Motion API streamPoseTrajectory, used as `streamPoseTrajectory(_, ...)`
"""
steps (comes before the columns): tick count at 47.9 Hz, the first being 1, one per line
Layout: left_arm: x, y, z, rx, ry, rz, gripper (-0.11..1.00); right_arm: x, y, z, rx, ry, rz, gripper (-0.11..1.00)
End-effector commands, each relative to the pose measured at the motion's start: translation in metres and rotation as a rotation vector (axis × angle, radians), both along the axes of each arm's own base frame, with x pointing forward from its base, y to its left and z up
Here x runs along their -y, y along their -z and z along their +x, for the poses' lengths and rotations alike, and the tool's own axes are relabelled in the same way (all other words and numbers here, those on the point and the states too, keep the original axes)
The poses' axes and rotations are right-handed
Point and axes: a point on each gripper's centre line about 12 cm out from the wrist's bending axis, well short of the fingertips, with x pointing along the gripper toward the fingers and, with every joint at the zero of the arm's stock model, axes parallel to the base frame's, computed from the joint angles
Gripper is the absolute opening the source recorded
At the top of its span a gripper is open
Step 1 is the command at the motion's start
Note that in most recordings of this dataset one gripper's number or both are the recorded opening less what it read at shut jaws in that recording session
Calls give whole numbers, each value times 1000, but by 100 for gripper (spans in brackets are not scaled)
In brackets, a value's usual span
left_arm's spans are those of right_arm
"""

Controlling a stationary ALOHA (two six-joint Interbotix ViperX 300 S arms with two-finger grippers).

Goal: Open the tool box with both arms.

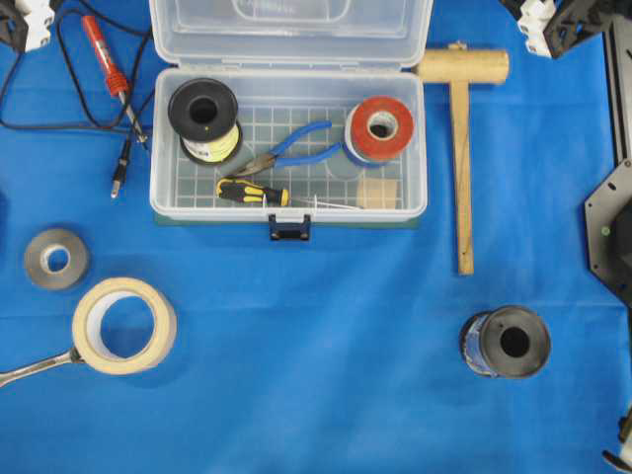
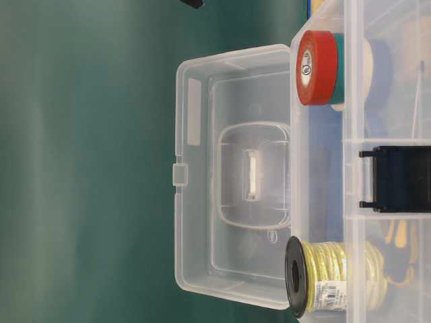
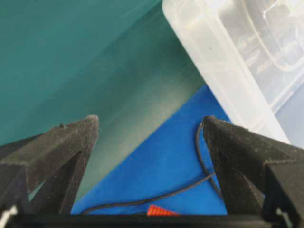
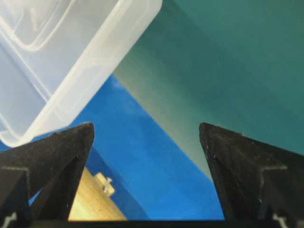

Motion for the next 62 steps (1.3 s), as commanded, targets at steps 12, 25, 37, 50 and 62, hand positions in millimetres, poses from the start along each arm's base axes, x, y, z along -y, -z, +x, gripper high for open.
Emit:
streamPoseTrajectory(12, 41, -4, 22, 12, 173, -21, 93, -36, -5, 21, 14, -145, 4, 88)
streamPoseTrajectory(25, 99, -9, 31, 27, 398, -50, 93, -98, -9, 33, 7, -371, 28, 87)
streamPoseTrajectory(37, 139, -4, 32, 19, 582, -45, 93, -149, -1, 44, -34, -586, 59, 87)
streamPoseTrajectory(50, 145, 2, 33, 4, 608, -72, 93, -154, 2, 49, -41, -614, 57, 87)
streamPoseTrajectory(62, 164, -6, 22, 39, 675, -101, 93, -162, -7, 20, -24, -619, 63, 87)
